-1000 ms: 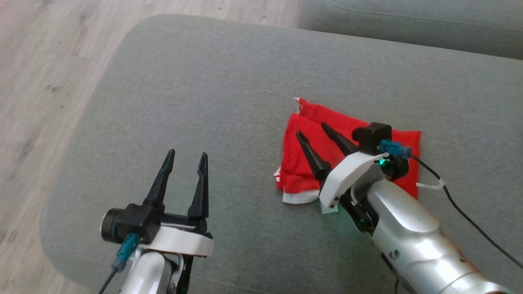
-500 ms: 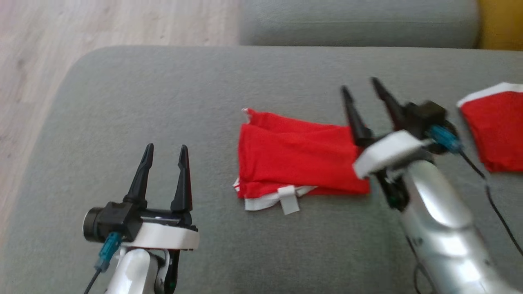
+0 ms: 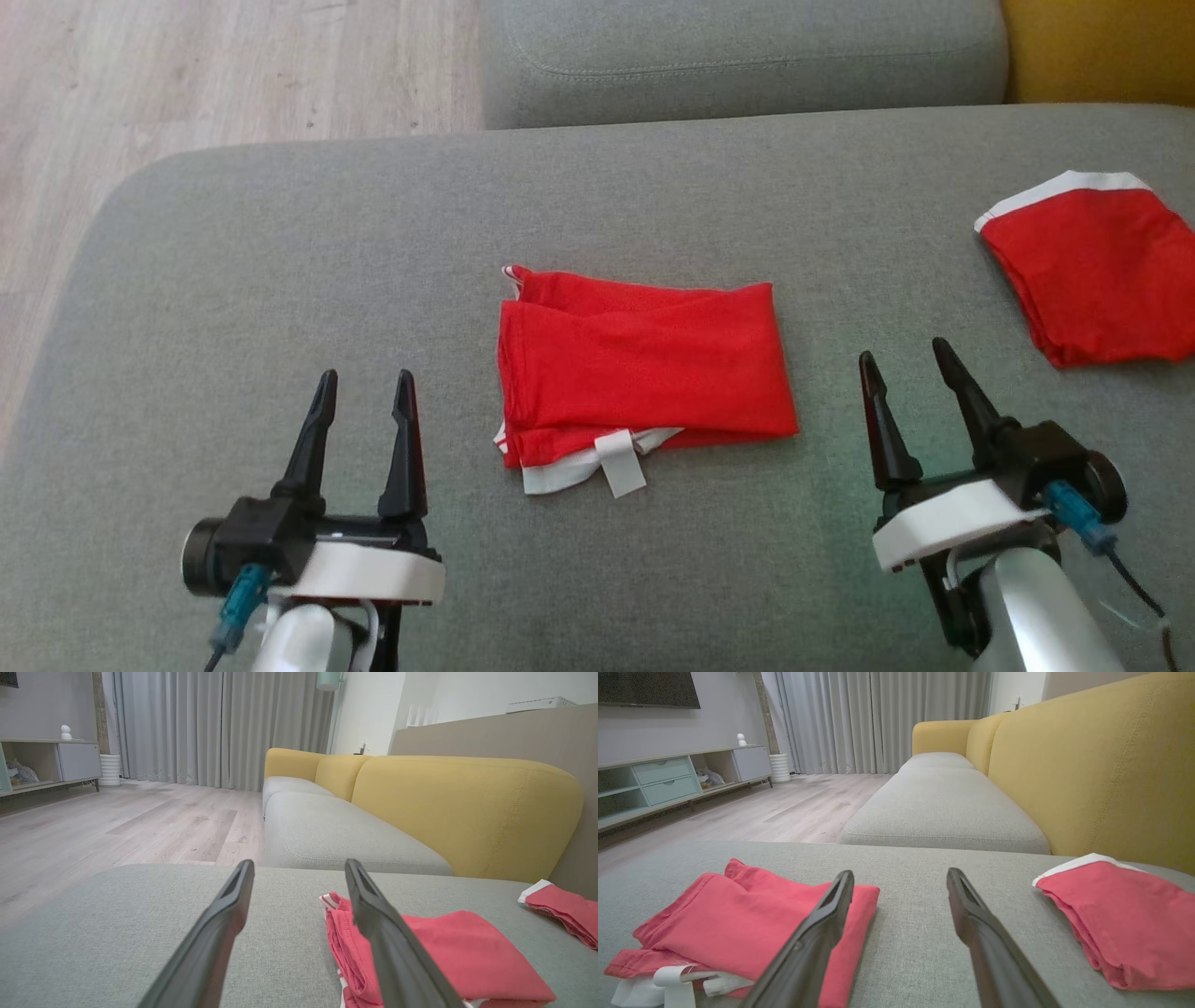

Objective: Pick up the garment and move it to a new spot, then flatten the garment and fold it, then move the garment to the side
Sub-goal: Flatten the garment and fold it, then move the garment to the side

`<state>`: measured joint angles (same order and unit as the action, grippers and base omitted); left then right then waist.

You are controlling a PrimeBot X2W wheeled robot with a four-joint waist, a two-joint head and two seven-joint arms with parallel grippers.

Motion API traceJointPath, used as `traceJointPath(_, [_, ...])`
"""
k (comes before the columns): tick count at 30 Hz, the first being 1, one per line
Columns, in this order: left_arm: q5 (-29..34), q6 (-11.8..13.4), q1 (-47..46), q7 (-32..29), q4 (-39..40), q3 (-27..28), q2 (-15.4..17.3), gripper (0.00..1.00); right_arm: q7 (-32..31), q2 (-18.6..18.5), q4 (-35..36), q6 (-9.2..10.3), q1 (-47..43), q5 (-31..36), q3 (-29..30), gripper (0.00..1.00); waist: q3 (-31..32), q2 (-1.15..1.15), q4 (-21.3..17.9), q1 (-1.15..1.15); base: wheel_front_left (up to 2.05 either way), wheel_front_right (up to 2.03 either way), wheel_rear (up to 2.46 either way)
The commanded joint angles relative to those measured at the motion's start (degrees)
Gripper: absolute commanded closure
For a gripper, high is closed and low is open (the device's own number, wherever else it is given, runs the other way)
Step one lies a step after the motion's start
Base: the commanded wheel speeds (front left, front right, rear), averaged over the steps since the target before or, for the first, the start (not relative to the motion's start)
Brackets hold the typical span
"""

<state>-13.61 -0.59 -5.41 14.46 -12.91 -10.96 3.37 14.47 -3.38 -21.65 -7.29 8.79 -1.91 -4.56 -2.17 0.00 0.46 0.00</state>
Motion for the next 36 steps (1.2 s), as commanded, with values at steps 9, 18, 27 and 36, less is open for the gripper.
traceJointPath(9, [1.07, -1.17, -2.38, 0.54, 0.89, 2.15, -0.19, 0.00, -0.27, 0.49, 4.13, -0.20, 1.44, -1.47, -1.10, 0.00, -1.41, 0.00, 0.45, 0.00, 0.00, 0.00, 0.00])
traceJointPath(18, [1.37, -1.92, -3.98, 0.54, 0.35, 1.17, -0.39, 0.00, -5.41, 0.49, 1.98, -0.20, 5.47, 0.19, 2.46, 0.00, -4.79, 0.00, 3.54, 0.00, 0.00, 0.00, 0.00])
traceJointPath(27, [1.20, -2.15, -5.51, 0.54, -0.36, 0.06, -0.47, 0.00, -11.97, 0.50, -8.35, -0.20, 10.68, -2.78, 1.24, 0.00, -7.56, 0.00, 7.29, 0.00, 0.00, 0.00, 0.00])
traceJointPath(36, [0.48, -1.77, -6.27, 0.54, -0.15, -0.93, -0.48, 0.00, -16.56, 0.50, -17.19, -0.20, 13.56, -3.66, -1.36, 0.00, -8.81, 0.00, 9.07, 0.00, 0.00, 0.00, 0.00])
